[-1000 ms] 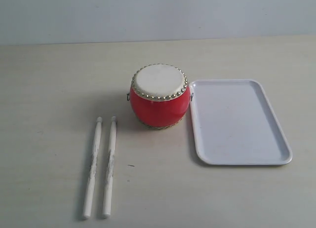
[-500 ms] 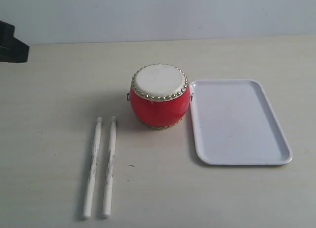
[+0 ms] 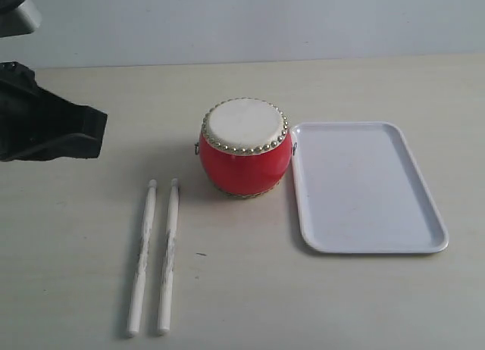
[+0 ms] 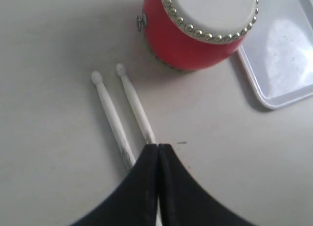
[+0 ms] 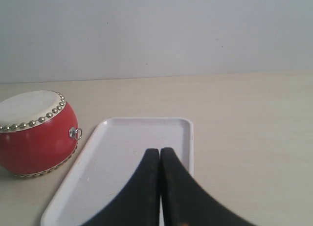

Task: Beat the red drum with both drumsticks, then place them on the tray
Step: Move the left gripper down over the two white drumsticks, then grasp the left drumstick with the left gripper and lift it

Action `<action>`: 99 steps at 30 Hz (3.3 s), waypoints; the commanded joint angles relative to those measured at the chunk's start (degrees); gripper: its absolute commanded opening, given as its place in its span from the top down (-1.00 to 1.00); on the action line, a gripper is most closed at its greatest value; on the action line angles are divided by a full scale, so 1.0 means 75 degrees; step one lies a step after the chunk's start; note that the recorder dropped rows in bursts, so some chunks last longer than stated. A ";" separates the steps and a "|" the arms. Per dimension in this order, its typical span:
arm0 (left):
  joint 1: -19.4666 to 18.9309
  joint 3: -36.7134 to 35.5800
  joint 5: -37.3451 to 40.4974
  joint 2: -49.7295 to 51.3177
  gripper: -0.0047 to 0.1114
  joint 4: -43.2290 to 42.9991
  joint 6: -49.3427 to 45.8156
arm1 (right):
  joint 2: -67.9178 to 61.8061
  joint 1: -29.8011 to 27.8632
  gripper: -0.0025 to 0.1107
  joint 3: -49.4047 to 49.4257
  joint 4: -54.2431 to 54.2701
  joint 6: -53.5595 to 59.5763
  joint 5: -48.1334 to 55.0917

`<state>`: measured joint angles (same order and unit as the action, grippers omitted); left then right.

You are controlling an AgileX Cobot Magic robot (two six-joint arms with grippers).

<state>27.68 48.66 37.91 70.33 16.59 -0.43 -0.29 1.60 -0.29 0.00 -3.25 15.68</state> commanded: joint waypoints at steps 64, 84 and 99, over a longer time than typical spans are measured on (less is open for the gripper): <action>0.0882 -0.0733 -0.2686 0.3913 0.20 0.0865 0.0116 | 0.0039 -0.0039 0.96 0.0039 0.0000 0.0025 -0.0081; 0.0882 -0.0733 -0.2424 0.3917 0.20 0.0212 0.0288 | 0.0039 -0.0039 0.96 0.0039 0.0000 0.0025 -0.0081; 0.0882 -0.0820 -0.2362 0.4295 0.20 0.0257 0.0305 | 0.0039 -0.0039 0.96 0.0039 0.0000 0.0025 -0.0081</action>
<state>33.95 42.74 20.75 100.95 18.28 1.26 -0.29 1.60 -0.29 0.00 -3.25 15.68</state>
